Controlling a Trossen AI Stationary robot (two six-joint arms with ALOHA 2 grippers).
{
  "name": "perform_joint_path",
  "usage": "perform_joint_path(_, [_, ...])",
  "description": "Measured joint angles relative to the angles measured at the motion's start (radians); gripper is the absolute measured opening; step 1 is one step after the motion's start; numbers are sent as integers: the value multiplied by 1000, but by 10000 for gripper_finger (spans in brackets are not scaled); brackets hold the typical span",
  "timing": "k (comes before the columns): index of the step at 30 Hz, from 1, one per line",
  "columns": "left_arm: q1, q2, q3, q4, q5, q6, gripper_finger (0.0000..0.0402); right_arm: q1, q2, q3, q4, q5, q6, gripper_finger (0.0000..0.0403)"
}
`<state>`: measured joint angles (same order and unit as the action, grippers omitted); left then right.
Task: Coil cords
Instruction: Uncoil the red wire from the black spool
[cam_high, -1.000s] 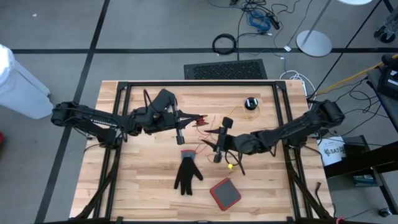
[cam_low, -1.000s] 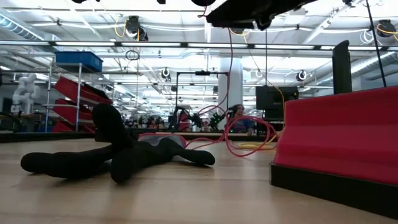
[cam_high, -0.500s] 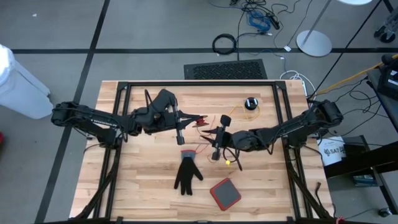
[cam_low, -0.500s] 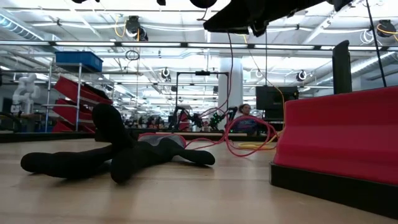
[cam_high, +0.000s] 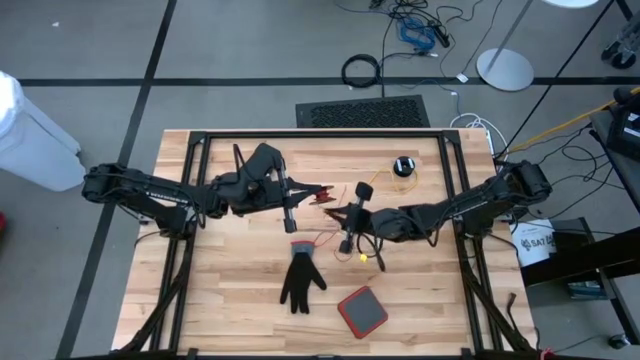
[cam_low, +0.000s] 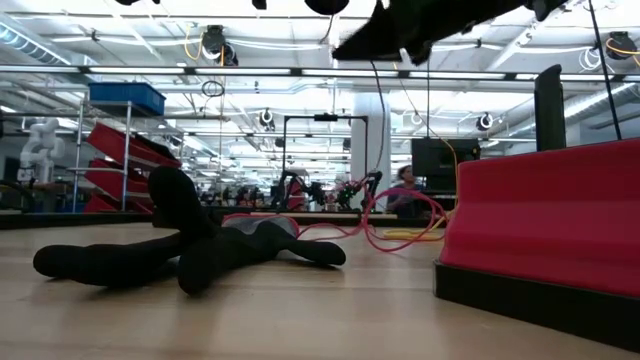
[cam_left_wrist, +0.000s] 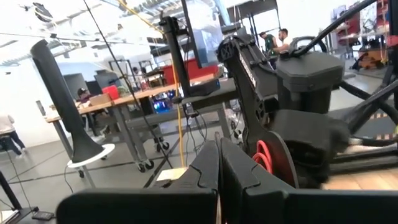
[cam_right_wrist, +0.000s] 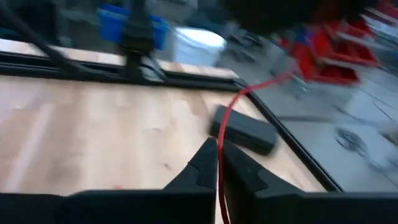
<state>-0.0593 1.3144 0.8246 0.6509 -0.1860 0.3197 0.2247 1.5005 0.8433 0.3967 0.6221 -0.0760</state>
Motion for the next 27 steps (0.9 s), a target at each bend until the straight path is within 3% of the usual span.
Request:
perform_joint_path(5, [0,0,0,-132,-44,70,0,6,-2,0,-53,212,56,1])
perform_joint_path(10, [0,0,0,-213,-145,136,0,32,-8,-1,-32,348,49,0])
perform_joint_path(17, [12,5,0,-220,-340,275,0,90,-8,-1,157,209,-120,0])
perform_joint_path(21, [37,5,0,-153,-343,255,0,93,-8,0,173,4,-116,0])
perform_joint_path(27, [49,5,0,15,-322,249,0,61,5,0,88,-115,-34,0])
